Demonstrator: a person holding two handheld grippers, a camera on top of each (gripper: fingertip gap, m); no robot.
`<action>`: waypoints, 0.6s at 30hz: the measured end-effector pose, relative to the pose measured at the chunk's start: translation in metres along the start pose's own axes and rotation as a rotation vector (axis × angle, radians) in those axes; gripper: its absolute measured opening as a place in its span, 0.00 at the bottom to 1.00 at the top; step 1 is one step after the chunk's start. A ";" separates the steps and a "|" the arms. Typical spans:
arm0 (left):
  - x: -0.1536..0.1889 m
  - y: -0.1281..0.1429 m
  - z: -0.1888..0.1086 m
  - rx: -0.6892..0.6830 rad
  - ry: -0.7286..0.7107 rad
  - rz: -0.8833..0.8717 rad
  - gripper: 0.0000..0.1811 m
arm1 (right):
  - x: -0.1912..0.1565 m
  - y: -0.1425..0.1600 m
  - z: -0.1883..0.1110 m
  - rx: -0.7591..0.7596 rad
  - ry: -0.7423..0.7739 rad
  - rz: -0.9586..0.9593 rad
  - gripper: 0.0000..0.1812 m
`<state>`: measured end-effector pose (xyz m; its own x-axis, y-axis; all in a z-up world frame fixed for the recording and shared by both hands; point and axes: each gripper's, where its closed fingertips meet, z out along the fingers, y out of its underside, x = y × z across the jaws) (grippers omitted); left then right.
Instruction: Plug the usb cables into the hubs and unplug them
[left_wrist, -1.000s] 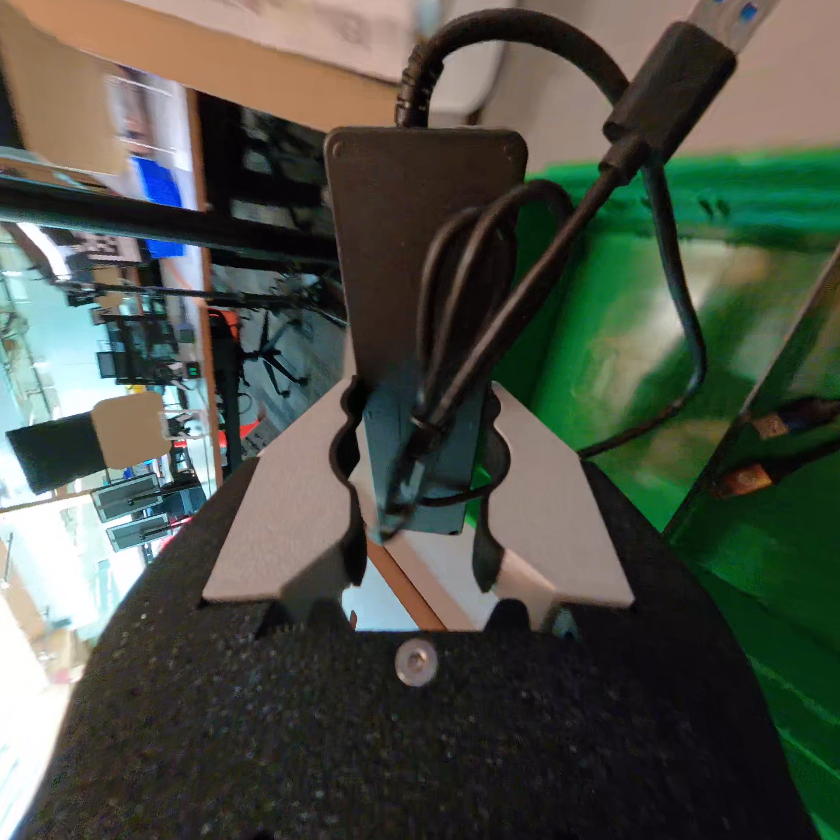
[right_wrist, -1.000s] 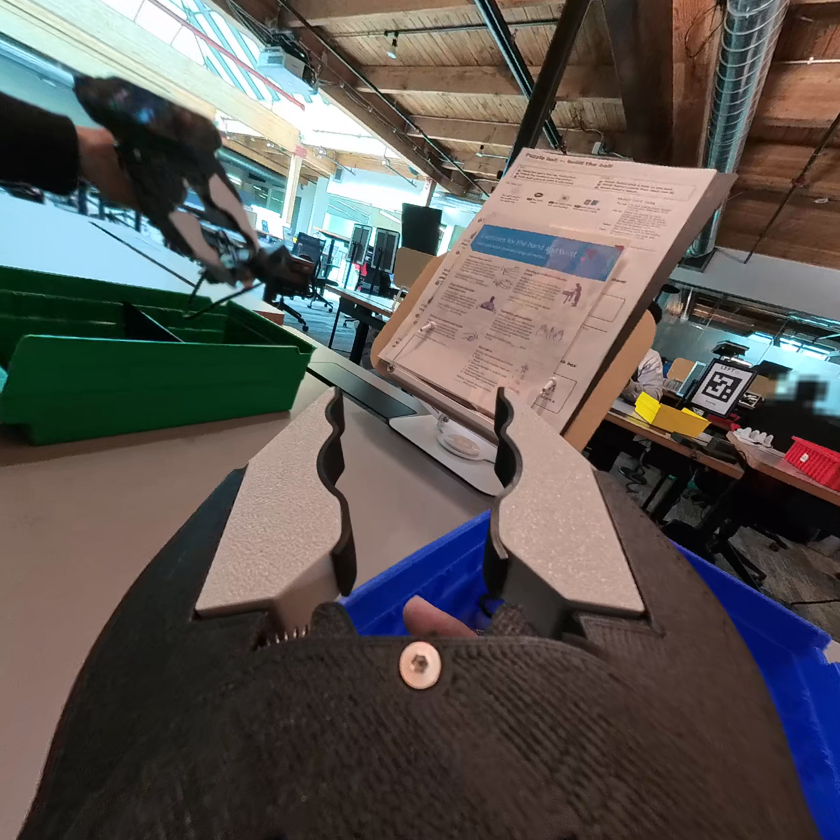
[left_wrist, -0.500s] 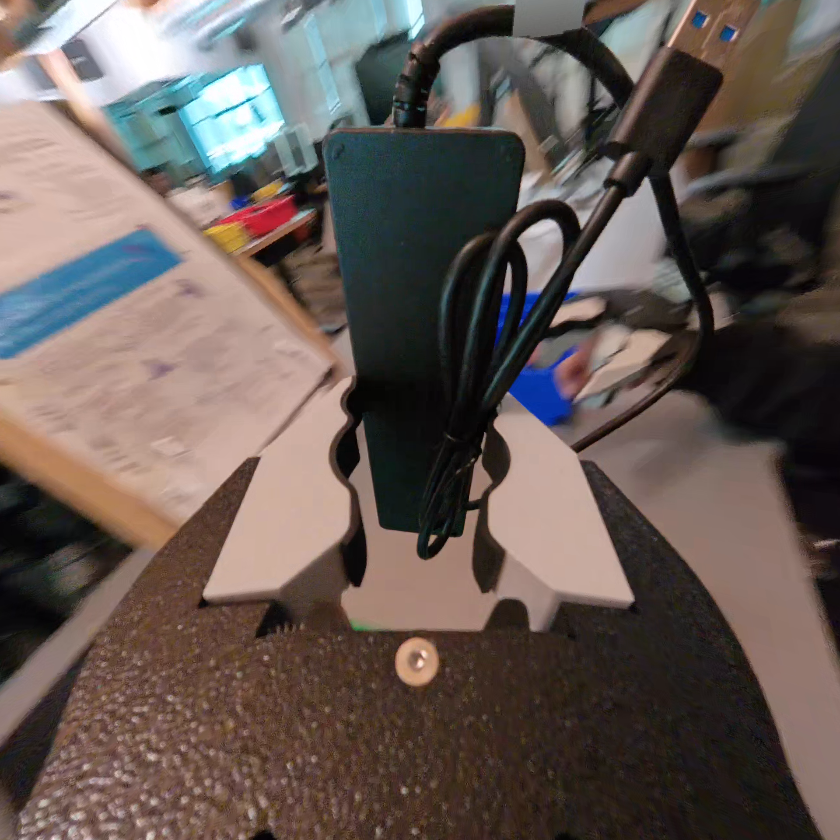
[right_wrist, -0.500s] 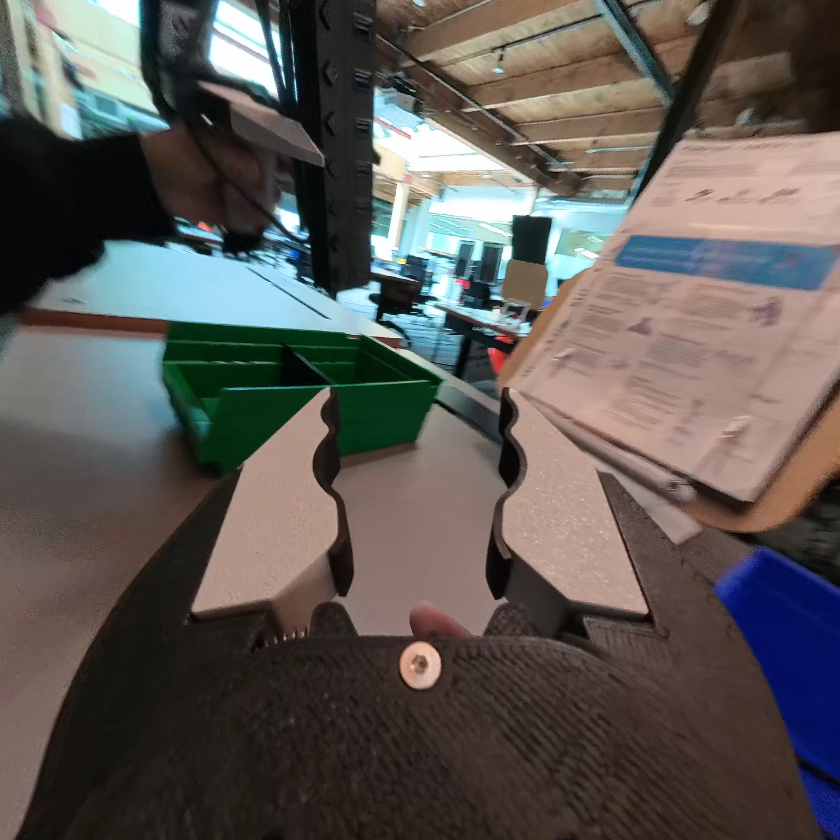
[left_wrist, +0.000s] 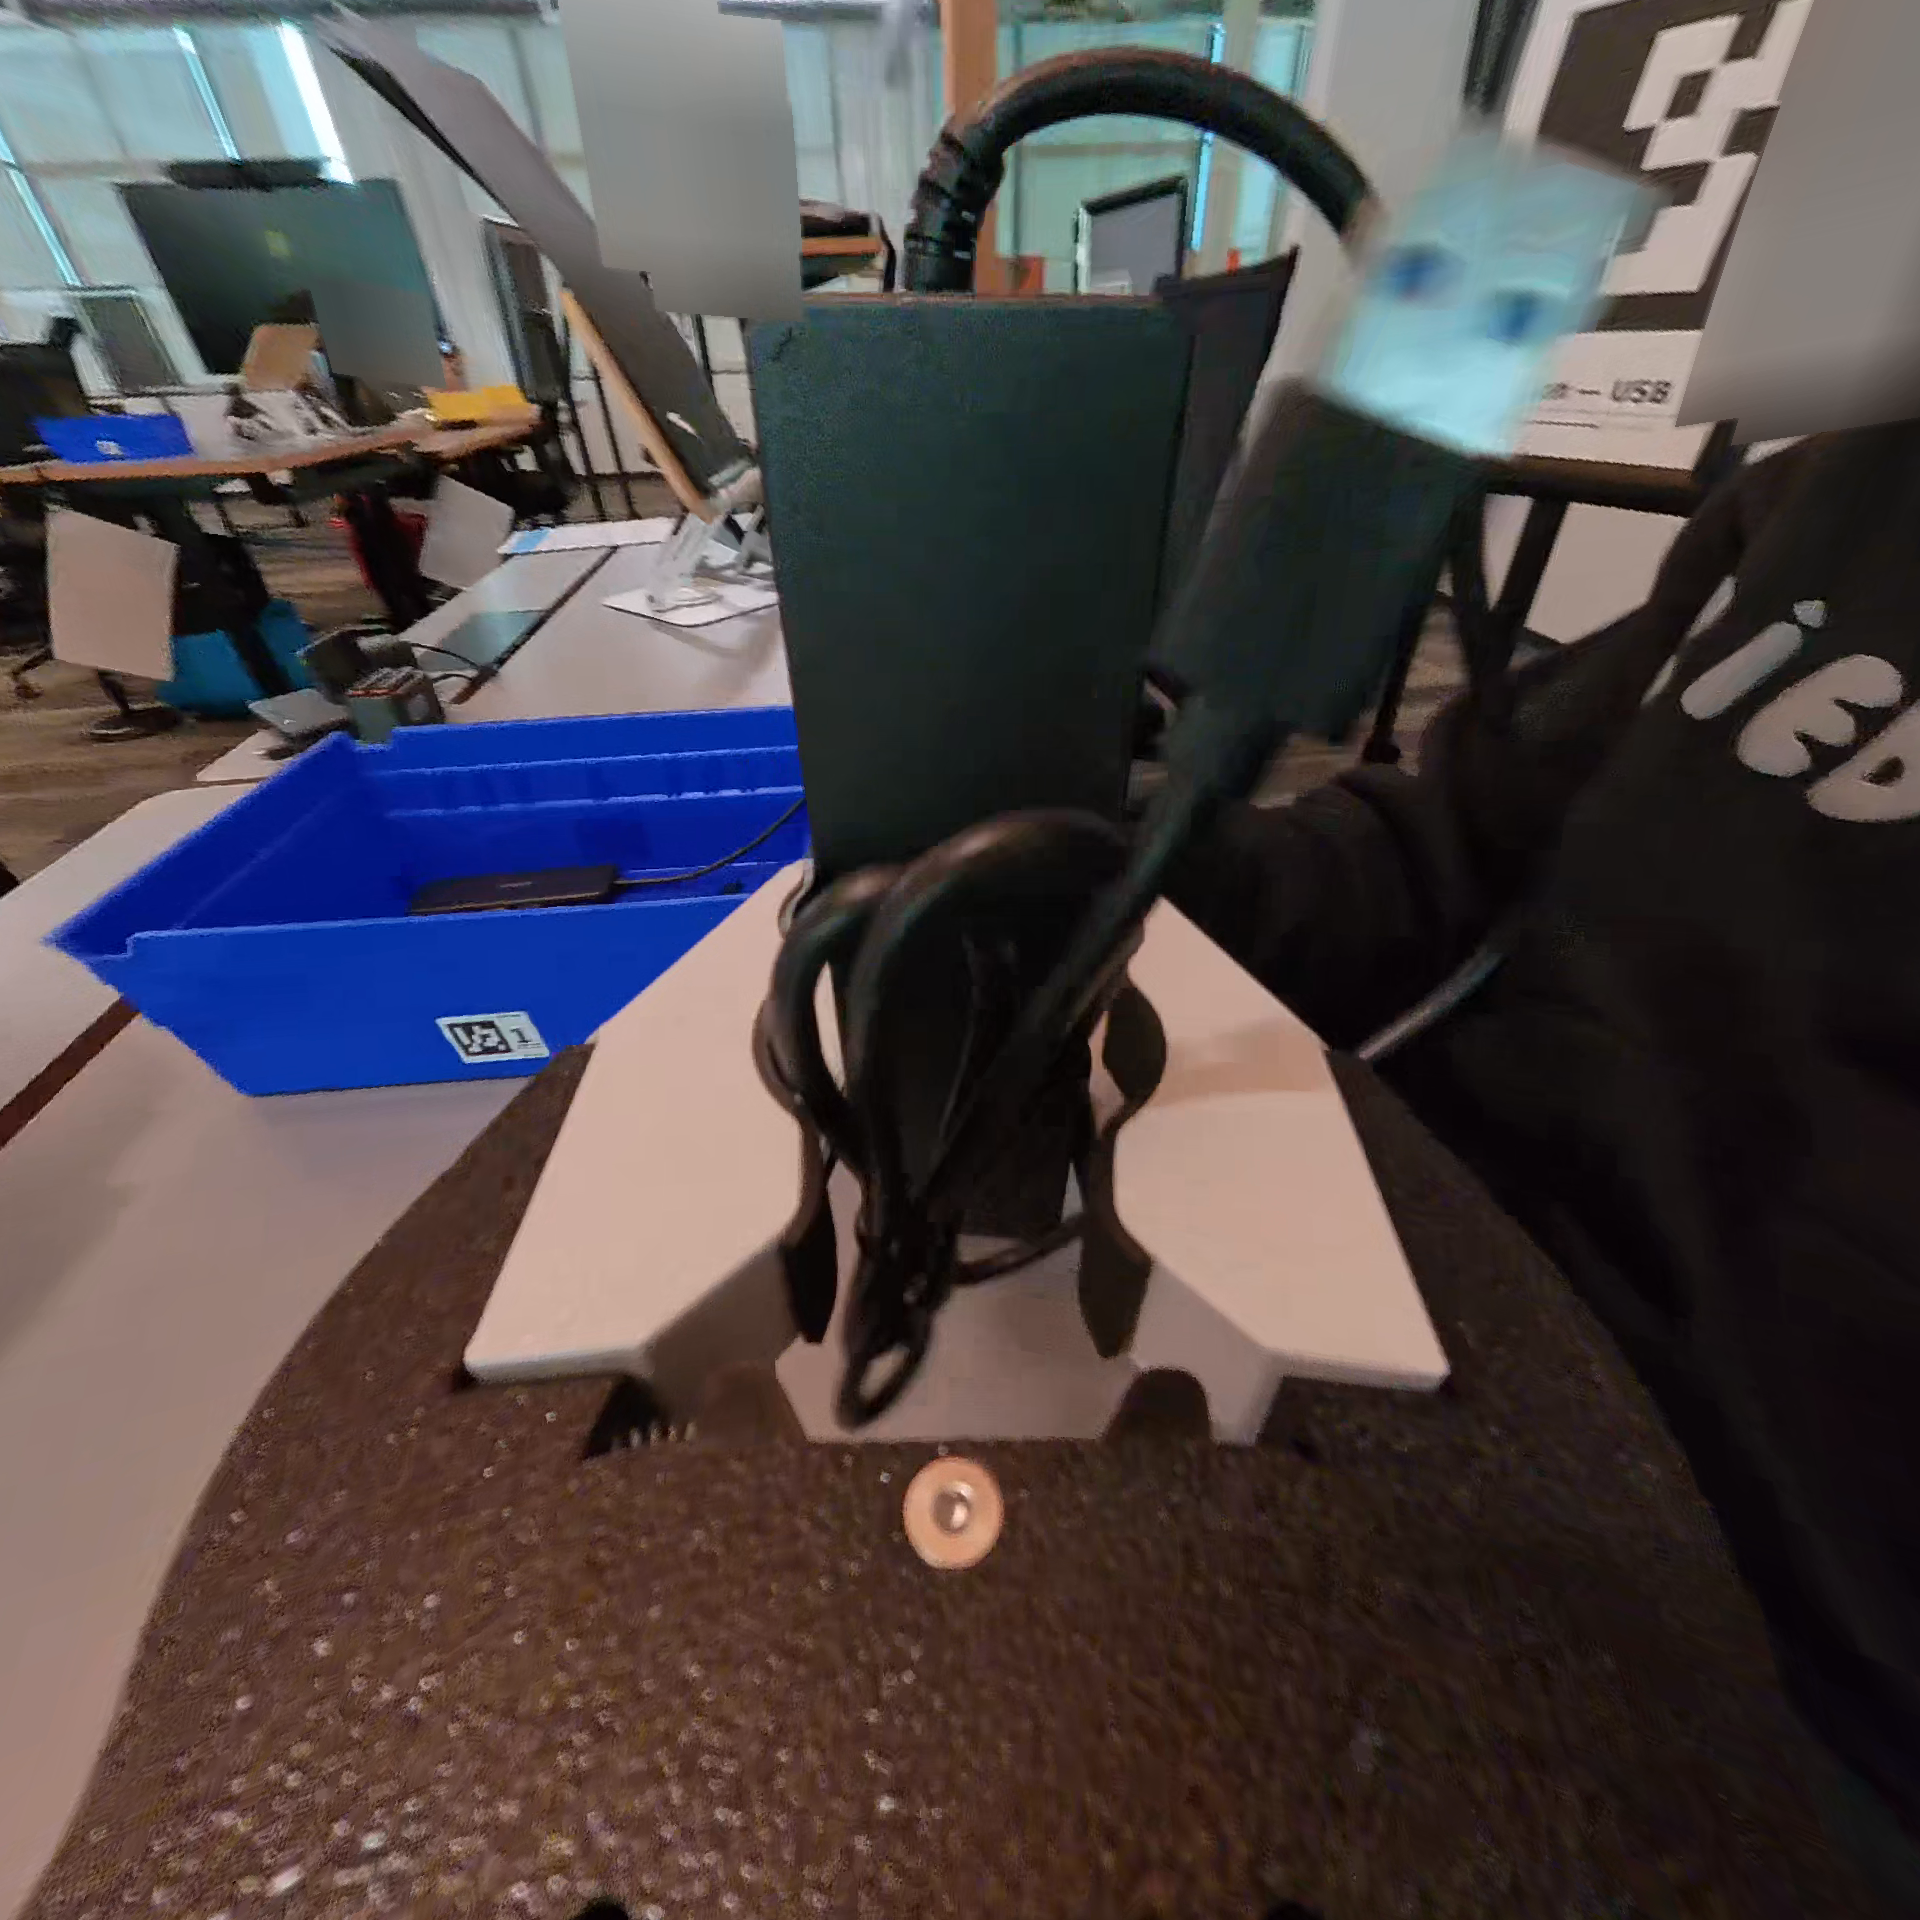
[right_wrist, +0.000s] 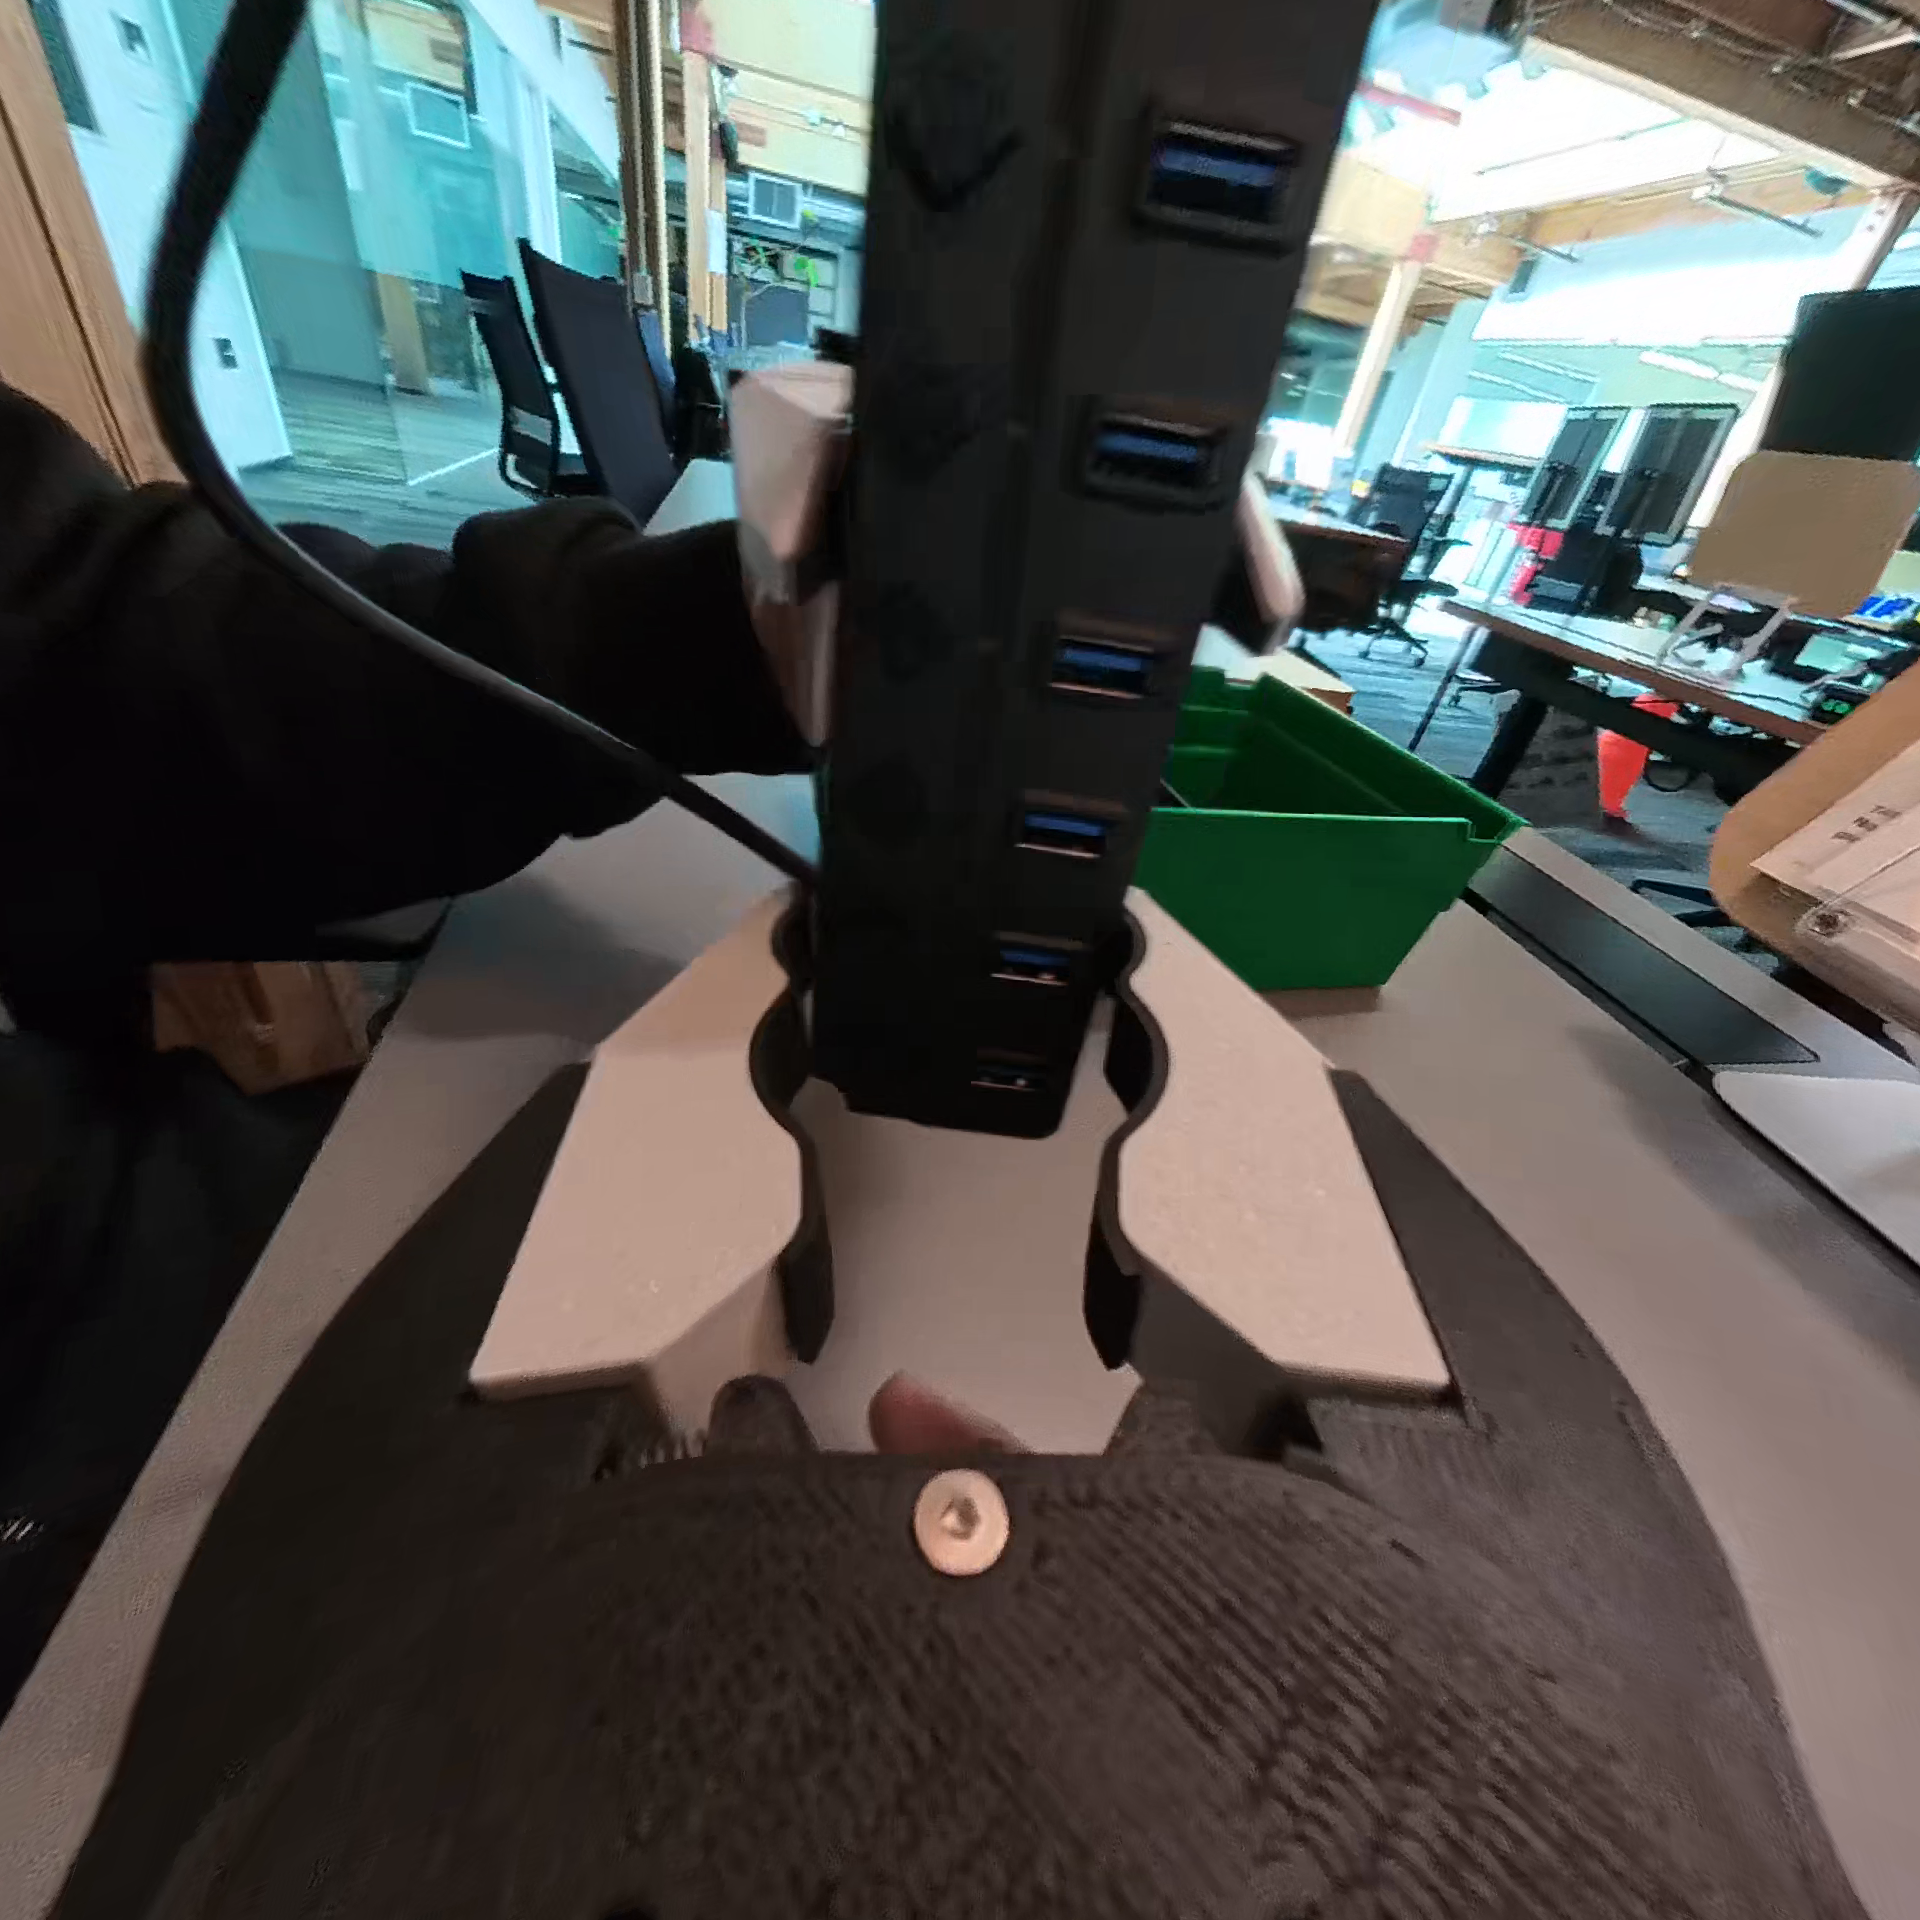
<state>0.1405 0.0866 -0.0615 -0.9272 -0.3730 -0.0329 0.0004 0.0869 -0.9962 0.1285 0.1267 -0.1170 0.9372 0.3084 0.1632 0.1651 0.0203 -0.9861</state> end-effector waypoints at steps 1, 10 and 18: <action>0.000 -0.001 0.000 -0.003 -0.007 0.017 0.28 | -0.002 -0.002 -0.003 0.010 -0.031 0.010 0.29; -0.002 0.002 0.009 -0.077 -0.031 0.052 0.28 | -0.008 -0.014 -0.012 0.095 -0.105 0.085 0.44; -0.006 0.009 0.009 -0.141 -0.070 0.074 0.28 | 0.036 -0.024 -0.049 0.167 0.065 0.134 0.43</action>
<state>0.1489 0.0816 -0.0706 -0.8982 -0.4239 -0.1159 0.0102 0.2435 -0.9699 0.1731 0.0910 -0.0857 0.9660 0.2570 0.0269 -0.0103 0.1425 -0.9897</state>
